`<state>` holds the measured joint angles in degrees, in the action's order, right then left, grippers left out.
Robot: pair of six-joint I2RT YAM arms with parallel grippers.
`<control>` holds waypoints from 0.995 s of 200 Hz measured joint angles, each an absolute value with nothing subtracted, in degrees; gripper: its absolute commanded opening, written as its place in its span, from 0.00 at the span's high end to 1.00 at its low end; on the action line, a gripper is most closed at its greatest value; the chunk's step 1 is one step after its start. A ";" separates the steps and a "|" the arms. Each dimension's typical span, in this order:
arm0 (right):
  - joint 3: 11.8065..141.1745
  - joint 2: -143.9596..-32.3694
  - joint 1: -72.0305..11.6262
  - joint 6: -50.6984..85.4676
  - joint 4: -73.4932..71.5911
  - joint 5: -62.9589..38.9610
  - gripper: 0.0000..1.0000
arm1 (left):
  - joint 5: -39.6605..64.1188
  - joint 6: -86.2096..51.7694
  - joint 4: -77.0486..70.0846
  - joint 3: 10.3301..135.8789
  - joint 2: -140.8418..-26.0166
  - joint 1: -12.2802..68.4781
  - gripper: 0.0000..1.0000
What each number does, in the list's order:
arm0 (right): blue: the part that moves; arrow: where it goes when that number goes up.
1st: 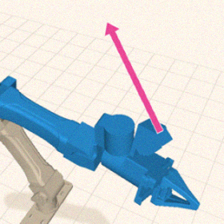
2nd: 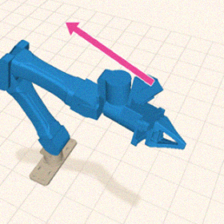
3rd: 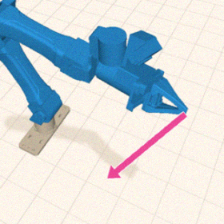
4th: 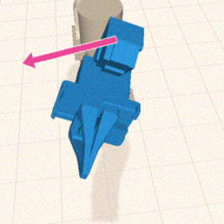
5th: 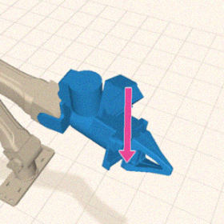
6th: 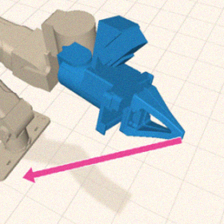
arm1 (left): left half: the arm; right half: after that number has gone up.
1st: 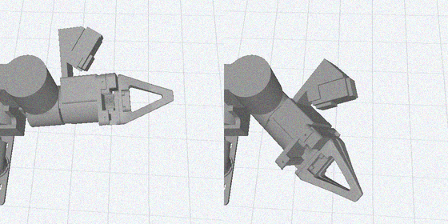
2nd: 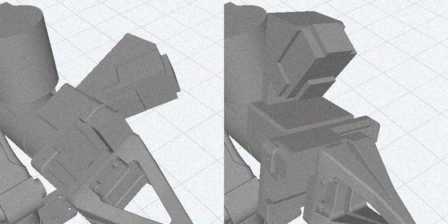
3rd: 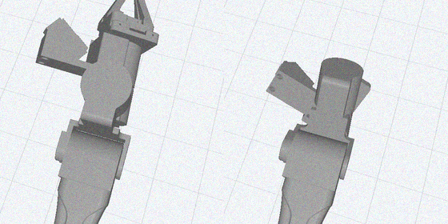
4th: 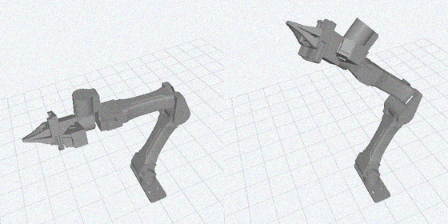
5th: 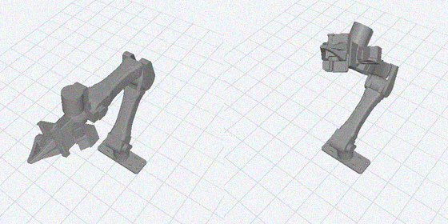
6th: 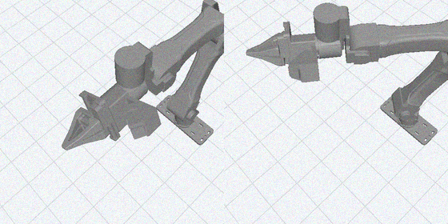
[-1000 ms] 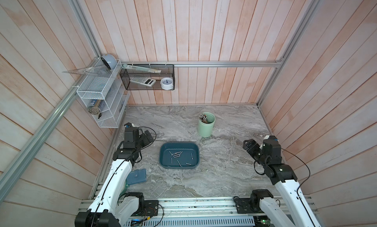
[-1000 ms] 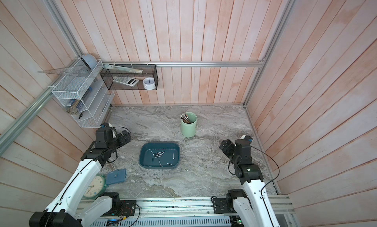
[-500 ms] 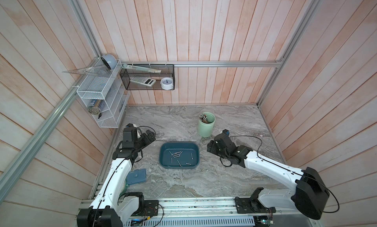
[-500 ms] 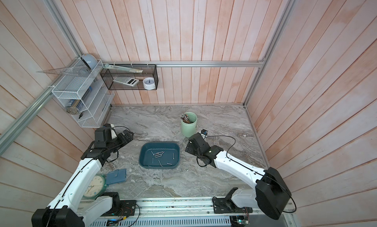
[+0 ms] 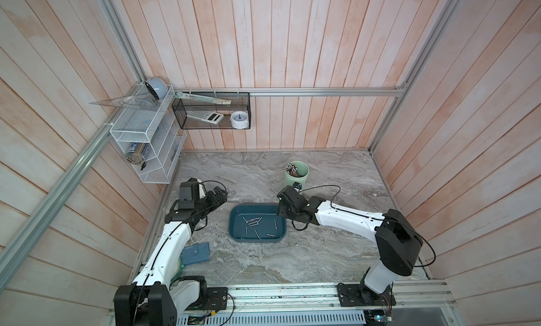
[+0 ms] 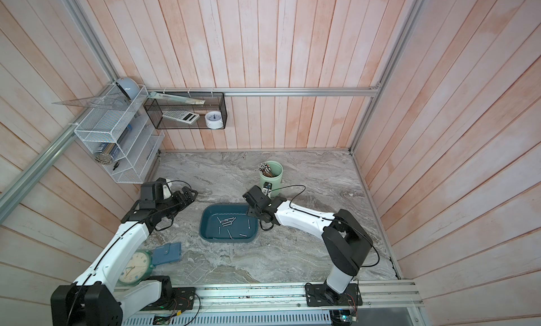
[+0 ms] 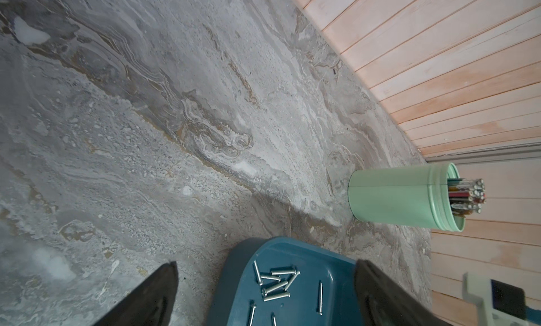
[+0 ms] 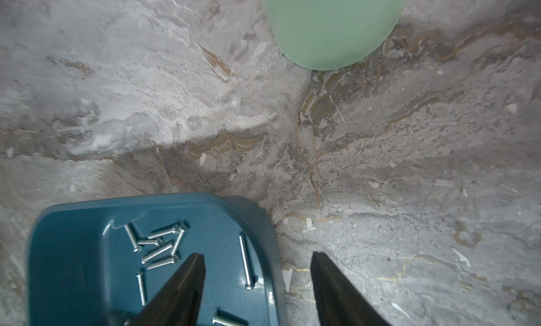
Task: Take out the screws from the storage box
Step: Move the storage box to the center of the board.
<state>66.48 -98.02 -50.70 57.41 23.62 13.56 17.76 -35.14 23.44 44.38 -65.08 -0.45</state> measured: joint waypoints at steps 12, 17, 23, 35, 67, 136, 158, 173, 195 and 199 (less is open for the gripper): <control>68.03 -99.39 -50.70 57.28 25.96 13.15 0.44 | 17.98 -34.96 24.05 44.42 -66.02 -0.19 0.06; 68.47 -99.72 -50.70 57.14 26.63 12.93 0.45 | 17.98 -34.92 24.29 44.47 -66.37 0.03 0.06; 68.77 -100.05 -50.70 57.17 27.22 12.78 0.46 | 17.96 -34.83 24.64 44.53 -66.83 0.38 0.06; 68.84 -100.31 -50.70 57.17 27.88 12.40 0.48 | 17.96 -34.52 25.56 44.88 -67.88 1.17 0.07; 68.84 -100.95 -50.68 57.12 28.86 11.14 0.60 | 17.72 -33.63 28.16 46.52 -70.70 2.66 0.08; 66.17 -100.62 -48.75 57.19 28.01 9.91 0.66 | 17.72 -32.14 30.68 47.64 -73.87 5.69 0.14; 64.36 -99.74 -46.68 57.01 28.01 9.30 0.67 | 17.74 -31.51 31.38 48.01 -74.85 7.70 0.14; 62.98 -98.72 -44.88 56.93 27.86 8.88 0.67 | 17.80 -31.09 31.75 48.25 -75.31 8.73 0.14; 61.28 -96.99 -41.93 56.01 27.83 8.60 0.68 | 18.06 -30.85 31.79 48.34 -75.96 9.65 0.16; 61.08 -96.75 -41.34 55.79 27.73 8.51 0.67 | 18.15 -30.72 31.77 48.34 -76.09 9.82 0.16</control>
